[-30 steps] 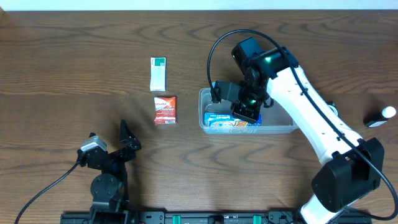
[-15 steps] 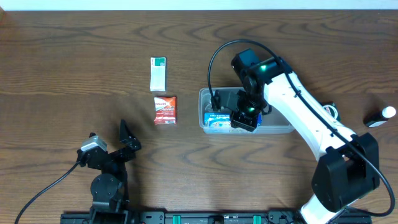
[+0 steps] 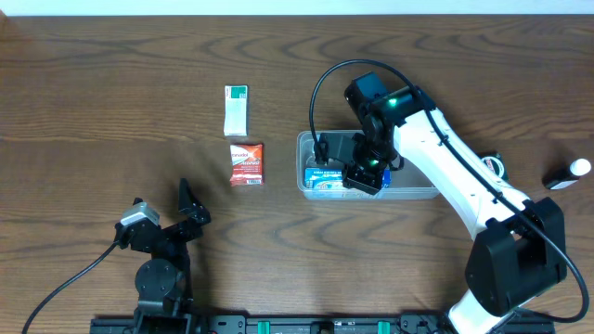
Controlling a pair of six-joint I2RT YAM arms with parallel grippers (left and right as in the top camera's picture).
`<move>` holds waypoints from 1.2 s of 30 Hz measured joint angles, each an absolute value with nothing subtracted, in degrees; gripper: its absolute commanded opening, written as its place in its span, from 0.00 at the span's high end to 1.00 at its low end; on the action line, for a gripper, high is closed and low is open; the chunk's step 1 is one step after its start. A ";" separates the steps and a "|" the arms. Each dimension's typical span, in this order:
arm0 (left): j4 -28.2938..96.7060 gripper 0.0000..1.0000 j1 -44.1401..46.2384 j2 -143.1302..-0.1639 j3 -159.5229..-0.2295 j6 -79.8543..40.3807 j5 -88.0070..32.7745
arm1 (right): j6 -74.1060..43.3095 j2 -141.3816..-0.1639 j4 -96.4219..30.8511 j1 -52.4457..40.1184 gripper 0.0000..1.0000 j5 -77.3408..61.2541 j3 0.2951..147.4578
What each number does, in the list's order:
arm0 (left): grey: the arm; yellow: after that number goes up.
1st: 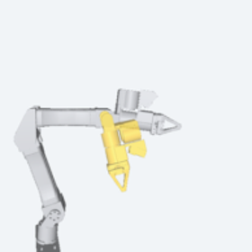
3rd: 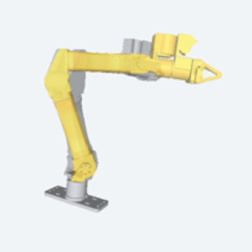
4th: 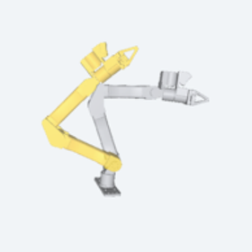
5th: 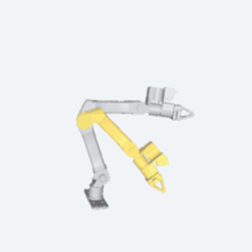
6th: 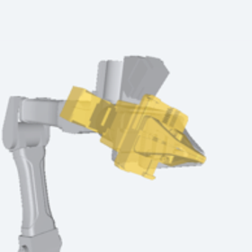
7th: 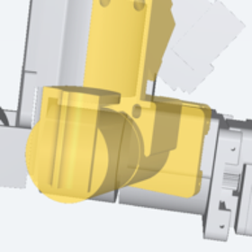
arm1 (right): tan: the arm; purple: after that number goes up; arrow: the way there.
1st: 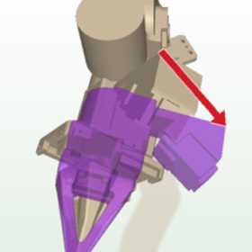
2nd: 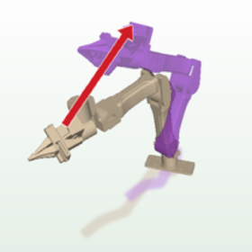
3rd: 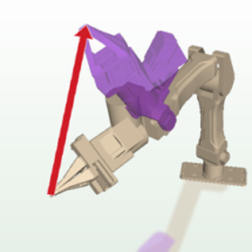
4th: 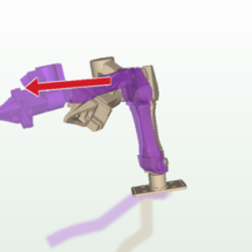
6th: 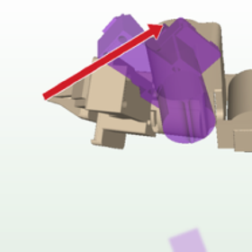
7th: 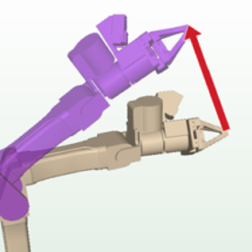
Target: Pack container
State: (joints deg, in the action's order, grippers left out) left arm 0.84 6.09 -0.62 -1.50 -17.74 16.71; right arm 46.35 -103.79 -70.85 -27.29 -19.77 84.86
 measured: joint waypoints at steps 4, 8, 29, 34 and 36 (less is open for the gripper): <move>0.84 0.02 6.09 -0.62 -1.50 -17.74 16.71 | 46.35 -103.79 -70.83 -27.29 0.99 -19.77 84.38; 0.86 0.02 6.09 -0.62 -1.50 -17.74 16.71 | 46.35 -103.79 -70.83 -27.29 0.99 -19.77 83.50; 0.86 0.02 6.09 -0.62 -1.50 -17.74 16.71 | 46.39 -103.79 -68.60 -27.29 0.99 -19.57 81.19; 0.86 0.02 6.09 -0.62 -1.50 -17.74 16.71 | 46.44 -103.79 -66.59 -27.29 0.95 -17.85 80.86; 0.86 0.02 6.09 -0.62 -1.50 -17.74 16.71 | 46.33 -103.79 -65.49 -27.29 0.93 -16.58 80.84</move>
